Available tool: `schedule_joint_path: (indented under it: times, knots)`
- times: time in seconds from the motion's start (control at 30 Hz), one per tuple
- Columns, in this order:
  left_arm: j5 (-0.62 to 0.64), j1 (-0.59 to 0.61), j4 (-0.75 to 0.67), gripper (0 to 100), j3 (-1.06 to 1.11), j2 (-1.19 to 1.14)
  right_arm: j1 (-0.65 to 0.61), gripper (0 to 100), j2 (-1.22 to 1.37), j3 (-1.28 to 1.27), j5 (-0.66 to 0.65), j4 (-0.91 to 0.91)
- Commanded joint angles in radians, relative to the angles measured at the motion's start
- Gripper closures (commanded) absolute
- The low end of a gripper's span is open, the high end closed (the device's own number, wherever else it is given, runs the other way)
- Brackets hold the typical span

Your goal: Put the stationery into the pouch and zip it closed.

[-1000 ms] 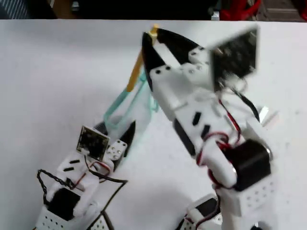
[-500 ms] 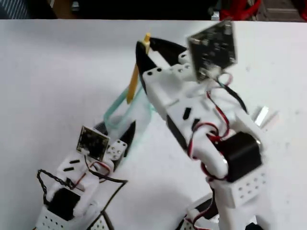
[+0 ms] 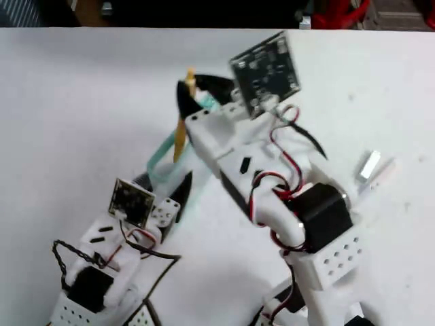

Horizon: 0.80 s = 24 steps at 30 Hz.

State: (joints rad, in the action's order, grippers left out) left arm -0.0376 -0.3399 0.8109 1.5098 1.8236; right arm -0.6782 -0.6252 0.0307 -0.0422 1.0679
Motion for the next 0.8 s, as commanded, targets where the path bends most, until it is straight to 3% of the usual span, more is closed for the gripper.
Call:
schedule_joint_path:
  times: [0.0,0.1,0.3,0.77]
  knots:
    - [-0.014,-0.007,-0.025,86,-0.003,-0.002,-0.031,98.1,-0.031,0.002,0.0,-0.004]
    - [-0.014,-0.007,-0.025,86,-0.003,-0.002,-0.031,95.9,-0.031,-0.005,0.0,-0.001]
    - [-0.014,-0.007,-0.025,86,-0.003,-0.002,-0.035,76.5,-0.024,-0.006,0.008,0.041]
    - [-0.014,-0.007,-0.025,86,-0.003,-0.002,-0.035,79.6,-0.024,-0.006,0.002,0.042]
